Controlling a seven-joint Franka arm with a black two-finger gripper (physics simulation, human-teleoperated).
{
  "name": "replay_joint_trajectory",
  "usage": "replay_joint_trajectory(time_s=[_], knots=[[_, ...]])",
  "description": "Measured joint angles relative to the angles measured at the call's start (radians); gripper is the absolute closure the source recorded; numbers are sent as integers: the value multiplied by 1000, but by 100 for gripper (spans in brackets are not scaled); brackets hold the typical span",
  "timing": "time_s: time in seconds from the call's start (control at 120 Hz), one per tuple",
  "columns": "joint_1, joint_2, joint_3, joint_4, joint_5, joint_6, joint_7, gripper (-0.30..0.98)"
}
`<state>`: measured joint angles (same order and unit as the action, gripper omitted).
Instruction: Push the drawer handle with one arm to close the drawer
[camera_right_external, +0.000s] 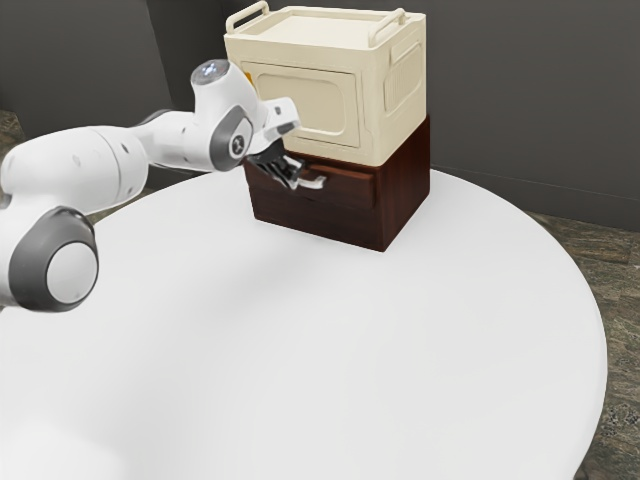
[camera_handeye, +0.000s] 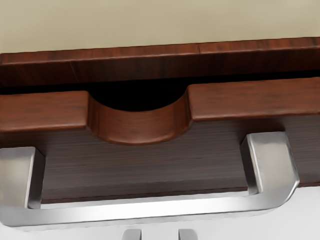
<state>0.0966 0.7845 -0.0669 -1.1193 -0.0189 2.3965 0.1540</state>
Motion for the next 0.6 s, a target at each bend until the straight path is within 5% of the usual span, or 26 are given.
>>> replay_joint_trajectory(time_s=[0.6], knots=[[11,37,-13,7,1,82,-13,74]])
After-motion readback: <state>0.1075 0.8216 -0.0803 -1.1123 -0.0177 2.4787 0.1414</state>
